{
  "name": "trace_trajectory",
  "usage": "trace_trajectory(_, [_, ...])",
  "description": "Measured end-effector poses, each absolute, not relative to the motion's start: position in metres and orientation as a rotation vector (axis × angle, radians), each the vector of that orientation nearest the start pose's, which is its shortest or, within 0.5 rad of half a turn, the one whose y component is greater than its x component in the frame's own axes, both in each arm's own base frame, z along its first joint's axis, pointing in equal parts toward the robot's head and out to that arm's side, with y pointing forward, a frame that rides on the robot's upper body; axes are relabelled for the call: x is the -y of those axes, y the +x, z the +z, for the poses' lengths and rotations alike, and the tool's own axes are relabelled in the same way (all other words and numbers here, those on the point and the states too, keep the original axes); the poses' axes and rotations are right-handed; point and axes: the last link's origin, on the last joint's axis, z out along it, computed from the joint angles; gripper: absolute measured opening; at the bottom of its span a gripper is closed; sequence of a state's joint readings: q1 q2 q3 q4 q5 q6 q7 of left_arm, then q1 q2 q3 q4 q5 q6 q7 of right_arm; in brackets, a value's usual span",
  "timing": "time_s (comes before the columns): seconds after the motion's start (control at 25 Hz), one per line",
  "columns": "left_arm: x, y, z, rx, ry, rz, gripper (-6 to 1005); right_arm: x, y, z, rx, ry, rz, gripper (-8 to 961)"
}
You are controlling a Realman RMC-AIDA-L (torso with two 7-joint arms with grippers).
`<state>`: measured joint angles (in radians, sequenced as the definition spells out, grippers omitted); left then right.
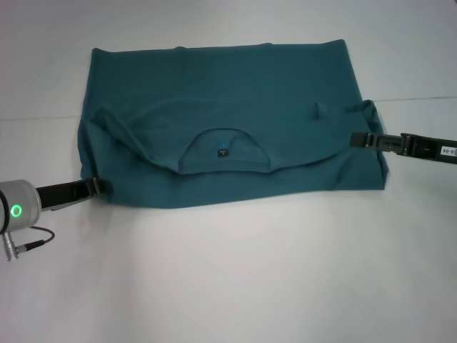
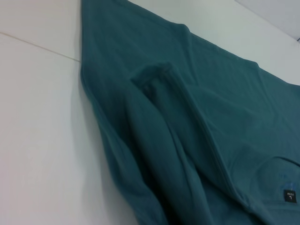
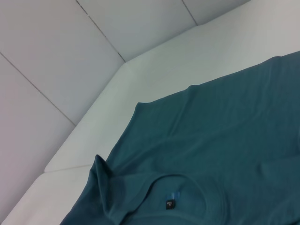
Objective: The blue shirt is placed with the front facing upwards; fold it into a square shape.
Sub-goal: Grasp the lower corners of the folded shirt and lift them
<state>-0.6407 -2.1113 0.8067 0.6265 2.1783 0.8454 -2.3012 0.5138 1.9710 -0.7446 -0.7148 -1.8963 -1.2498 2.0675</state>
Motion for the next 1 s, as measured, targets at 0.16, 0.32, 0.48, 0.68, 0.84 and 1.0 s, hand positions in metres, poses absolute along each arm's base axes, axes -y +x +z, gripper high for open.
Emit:
trace_trajectory(0.16, [-0.408, -0.288, -0.013, 1.555, -1.959, -0.462, 162, -0.381, 0.295, 0.068, -1.395, -2.183, 0.685, 931])
trace_trajectory(0.32, [-0.410, -0.284, -0.009, 1.557, -1.972, -0.475, 49, -0.387, 0.297, 0.085, -1.491, -2.196, 0.529, 931])
trace_trajectory(0.48, [-0.411, -0.281, -0.006, 1.555, -1.979, -0.484, 24, -0.398, 0.294, 0.106, -1.587, -2.150, 0.379, 930])
trace_trajectory(0.68, [-0.412, -0.278, -0.005, 1.555, -1.991, -0.489, 25, -0.412, 0.296, 0.116, -1.606, -2.042, 0.168, 930])
trace_trajectory(0.84, [-0.412, -0.278, -0.004, 1.554, -1.994, -0.490, 25, -0.419, 0.299, 0.104, -1.562, -2.004, 0.165, 929])
trace_trajectory(1.0, [-0.413, -0.277, -0.004, 1.551, -1.994, -0.492, 25, -0.422, 0.304, 0.085, -1.535, -1.978, 0.196, 929])
